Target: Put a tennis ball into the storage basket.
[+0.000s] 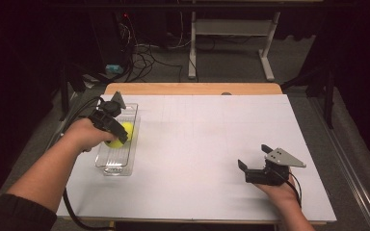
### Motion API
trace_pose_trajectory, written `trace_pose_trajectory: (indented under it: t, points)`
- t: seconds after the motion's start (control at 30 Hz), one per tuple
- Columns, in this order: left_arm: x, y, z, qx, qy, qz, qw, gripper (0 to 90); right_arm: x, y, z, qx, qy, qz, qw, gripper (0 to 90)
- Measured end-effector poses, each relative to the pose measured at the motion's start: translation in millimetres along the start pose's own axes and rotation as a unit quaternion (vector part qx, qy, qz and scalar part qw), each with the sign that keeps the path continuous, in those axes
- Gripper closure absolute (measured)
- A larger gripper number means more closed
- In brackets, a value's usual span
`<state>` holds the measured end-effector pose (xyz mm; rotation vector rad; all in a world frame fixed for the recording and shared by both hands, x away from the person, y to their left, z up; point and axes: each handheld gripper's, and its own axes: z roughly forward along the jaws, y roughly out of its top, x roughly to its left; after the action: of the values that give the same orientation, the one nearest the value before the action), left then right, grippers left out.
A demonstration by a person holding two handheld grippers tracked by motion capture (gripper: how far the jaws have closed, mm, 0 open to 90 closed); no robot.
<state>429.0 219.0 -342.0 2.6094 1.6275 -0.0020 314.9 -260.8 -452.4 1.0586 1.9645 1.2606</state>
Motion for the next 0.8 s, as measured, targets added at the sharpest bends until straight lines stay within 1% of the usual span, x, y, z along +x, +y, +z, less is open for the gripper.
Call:
trace_pose_trajectory:
  t: [0.2,0.33,0.4,0.43,0.47,0.5,0.57,0.63,0.67,0.7,0.73,0.8]
  points:
    - [4.6,-0.1,21.1,0.016,-0.007,-0.006,0.9998,26.6,-1.5,-1.6,-1.1,0.003,-0.001,0.003,1.0000,0.0]
    - [7.1,0.4,26.0,0.021,-0.011,-0.008,0.9997,26.5,-1.3,-2.0,-0.5,0.004,0.000,0.001,1.0000,0.0]
    - [7.2,0.1,24.2,0.013,-0.010,-0.008,0.9998,25.7,-0.7,-2.2,-0.4,0.005,0.000,0.003,1.0000,0.0]
    - [6.7,0.2,21.5,0.006,-0.008,-0.006,0.9999,21.0,-0.5,-2.2,-0.4,0.006,0.000,0.003,1.0000,0.0]
    - [6.2,0.2,16.8,0.000,-0.008,-0.003,1.0000,12.1,-0.4,-2.2,-0.2,0.005,0.001,0.003,1.0000,0.0]
    - [6.0,-0.1,12.2,-0.010,-0.009,-0.002,0.9999,8.8,-0.3,-2.2,-0.1,0.005,0.001,0.003,1.0000,0.0]
    - [5.5,-0.5,5.1,-0.020,-0.009,-0.002,0.9998,2.3,-0.1,-2.1,-0.1,0.006,0.001,0.002,1.0000,0.0]
    - [3.2,-0.9,0.4,-0.022,-0.005,0.003,0.9997,0.6,0.1,-2.0,0.0,0.005,0.001,0.002,1.0000,0.0]
    - [1.4,-1.1,-0.9,-0.026,-0.007,0.007,0.9996,0.6,0.2,-1.9,-0.1,0.005,0.001,0.001,1.0000,0.0]
    - [-0.8,-0.8,-2.3,-0.024,-0.010,0.012,0.9996,0.6,0.3,-1.8,-0.2,0.005,0.001,0.002,1.0000,0.0]
    - [-3.9,-0.6,-2.0,-0.028,-0.009,0.015,0.9995,0.6,0.1,-1.8,-0.3,0.005,0.001,0.002,1.0000,0.0]
    - [-11.8,1.1,-0.6,-0.031,-0.013,0.028,0.9990,0.6,0.0,-1.8,-0.2,0.005,0.001,0.002,1.0000,0.0]
